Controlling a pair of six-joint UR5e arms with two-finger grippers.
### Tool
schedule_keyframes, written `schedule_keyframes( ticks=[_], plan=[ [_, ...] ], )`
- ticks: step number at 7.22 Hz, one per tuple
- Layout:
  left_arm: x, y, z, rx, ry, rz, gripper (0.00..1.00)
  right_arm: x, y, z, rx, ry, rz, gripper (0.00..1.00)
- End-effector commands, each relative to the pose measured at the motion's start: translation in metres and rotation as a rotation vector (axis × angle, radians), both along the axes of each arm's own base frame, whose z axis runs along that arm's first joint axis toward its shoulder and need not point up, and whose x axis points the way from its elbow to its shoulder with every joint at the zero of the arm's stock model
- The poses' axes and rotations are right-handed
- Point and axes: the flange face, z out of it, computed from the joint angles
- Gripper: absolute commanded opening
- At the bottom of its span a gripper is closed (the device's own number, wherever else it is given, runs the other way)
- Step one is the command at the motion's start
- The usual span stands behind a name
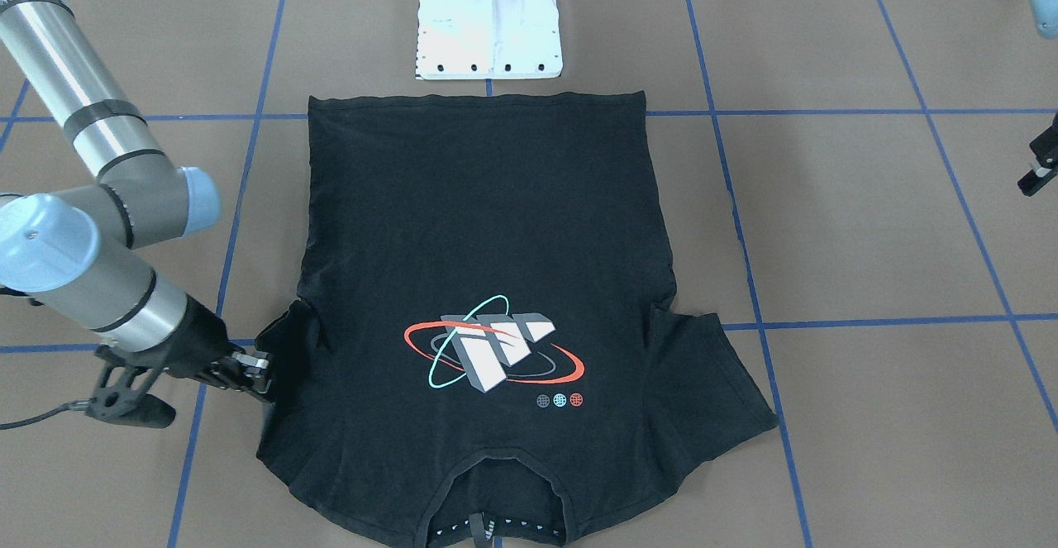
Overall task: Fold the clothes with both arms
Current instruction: 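Move the right gripper over the shirt's shoulder near the collar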
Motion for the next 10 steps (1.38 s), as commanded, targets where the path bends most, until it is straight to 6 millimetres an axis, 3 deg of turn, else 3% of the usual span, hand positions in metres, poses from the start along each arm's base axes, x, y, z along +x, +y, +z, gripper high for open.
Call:
schedule_keyframes(
  ticks=[1,3,4,5,6,8,9,10],
  plan=[
    [-0.001,0.000,-0.001,0.004,0.000,-0.001,1.00,-0.053,0.008,-0.039,-0.019,0.060,0.026,0.00],
    [0.000,0.000,-0.002,0.004,0.002,0.000,1.00,-0.074,0.005,-0.041,-0.018,0.079,0.026,0.00],
    [0.001,-0.004,-0.004,0.008,0.001,0.001,1.00,-0.075,0.005,-0.042,-0.017,0.080,0.028,0.00],
    [0.004,-0.010,-0.006,0.023,0.001,0.004,1.00,-0.075,0.004,-0.041,-0.020,0.083,0.027,0.09],
    [0.028,-0.028,-0.009,0.072,0.010,0.043,1.00,-0.078,0.005,-0.037,-0.020,0.090,0.030,0.98],
    [0.059,-0.086,-0.011,0.091,0.029,0.057,1.00,-0.085,0.008,-0.059,0.001,0.067,0.029,1.00],
    [0.081,-0.099,-0.005,0.121,0.062,0.052,1.00,-0.081,0.013,-0.076,0.015,0.041,0.027,1.00],
    [0.137,-0.107,0.005,0.121,0.113,0.080,1.00,-0.071,0.023,-0.083,0.031,0.021,0.024,1.00]
  ],
)
